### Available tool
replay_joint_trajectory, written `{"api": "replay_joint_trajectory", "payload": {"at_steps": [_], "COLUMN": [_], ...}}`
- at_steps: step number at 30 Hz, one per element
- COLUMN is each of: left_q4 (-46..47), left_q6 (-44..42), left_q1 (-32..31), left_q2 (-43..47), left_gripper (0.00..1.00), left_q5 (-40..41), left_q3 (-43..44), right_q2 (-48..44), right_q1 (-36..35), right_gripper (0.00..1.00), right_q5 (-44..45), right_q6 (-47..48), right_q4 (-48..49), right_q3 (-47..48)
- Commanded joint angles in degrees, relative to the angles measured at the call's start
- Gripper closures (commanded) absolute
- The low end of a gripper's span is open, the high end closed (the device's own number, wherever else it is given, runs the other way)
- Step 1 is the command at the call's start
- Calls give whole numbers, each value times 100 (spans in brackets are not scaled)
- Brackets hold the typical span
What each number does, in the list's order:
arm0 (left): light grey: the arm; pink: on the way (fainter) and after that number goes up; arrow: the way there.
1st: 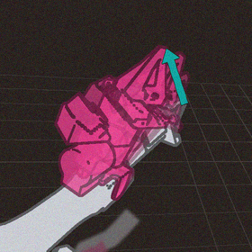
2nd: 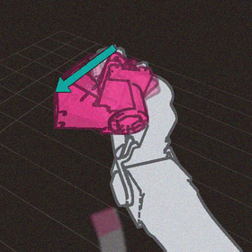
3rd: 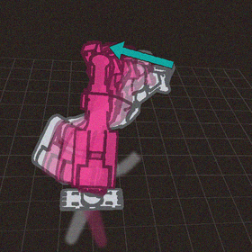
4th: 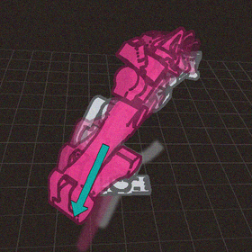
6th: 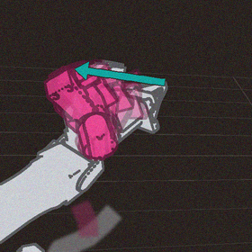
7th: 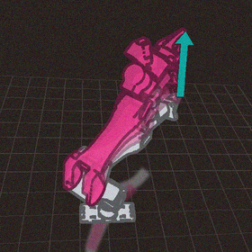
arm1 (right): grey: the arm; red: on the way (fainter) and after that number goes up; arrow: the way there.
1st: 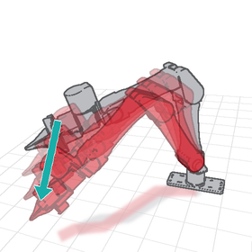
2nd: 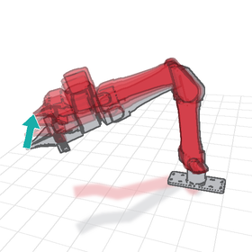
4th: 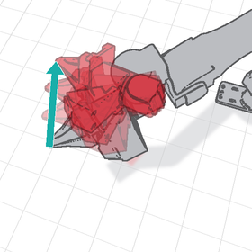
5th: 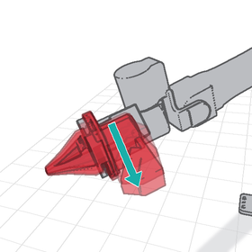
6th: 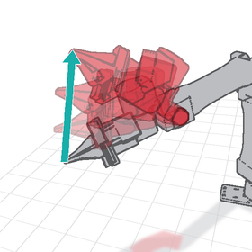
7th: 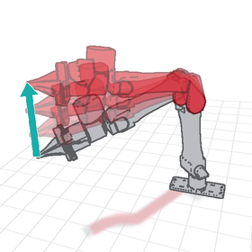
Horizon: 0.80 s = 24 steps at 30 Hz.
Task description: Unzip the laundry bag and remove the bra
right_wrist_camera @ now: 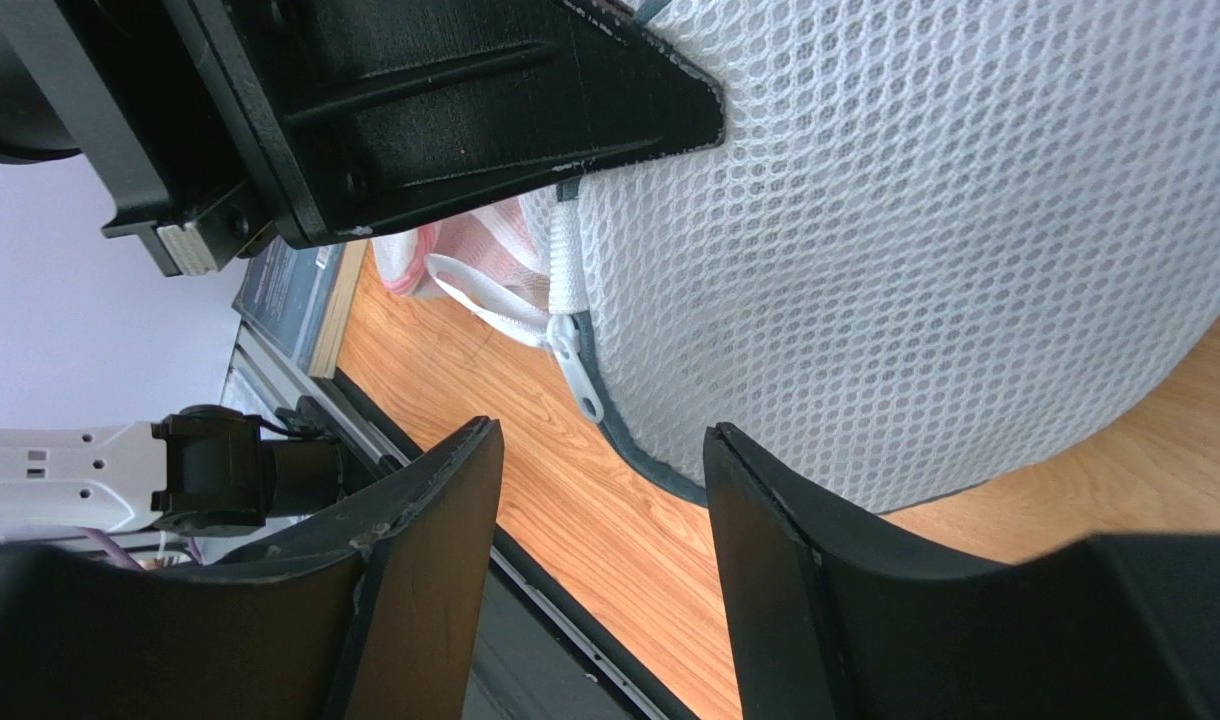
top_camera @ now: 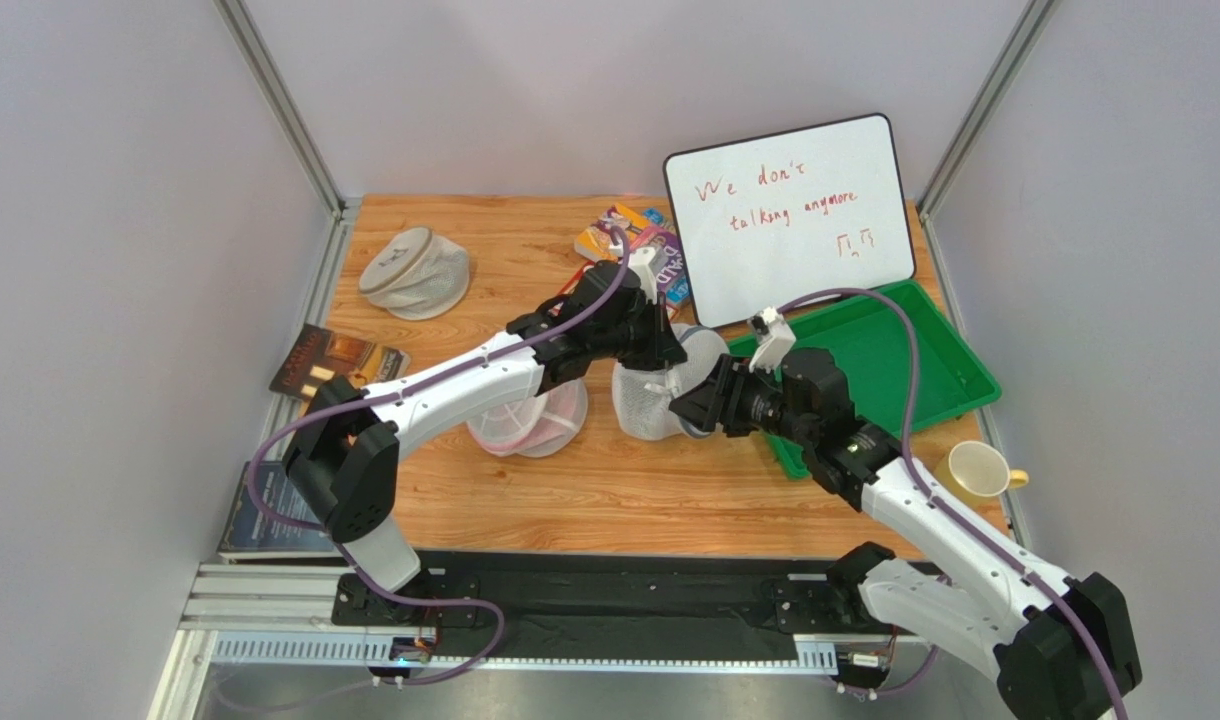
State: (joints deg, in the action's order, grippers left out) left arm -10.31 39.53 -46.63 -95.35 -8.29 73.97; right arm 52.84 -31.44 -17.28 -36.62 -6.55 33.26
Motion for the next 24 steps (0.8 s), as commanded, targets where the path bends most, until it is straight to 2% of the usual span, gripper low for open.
{"api": "replay_joint_trajectory", "payload": {"at_steps": [1, 6, 13, 16, 18, 24], "left_q4": [362, 450, 477, 468, 468, 451], "left_q6": [143, 204, 204, 196, 178, 134], "left_q1": [14, 14, 23, 14, 14, 14], "left_q2": [306, 350, 377, 359, 351, 307], "left_gripper": [100, 100, 100, 100, 100, 100], "left_q5": [-199, -252, -243, -225, -216, -260], "left_q3": [-76, -208, -278, -305, -296, -322], "right_q2": [112, 244, 262, 210, 192, 139], "right_q1": [-64, -82, -143, -169, -169, -196], "right_gripper": [47, 52, 65, 67, 73, 75], "right_q5": [-39, 40, 102, 163, 181, 242], "right_q6": [67, 164, 217, 260, 278, 349], "right_q4": [391, 330, 268, 242, 233, 224], "right_q3": [120, 190, 225, 234, 225, 208]}}
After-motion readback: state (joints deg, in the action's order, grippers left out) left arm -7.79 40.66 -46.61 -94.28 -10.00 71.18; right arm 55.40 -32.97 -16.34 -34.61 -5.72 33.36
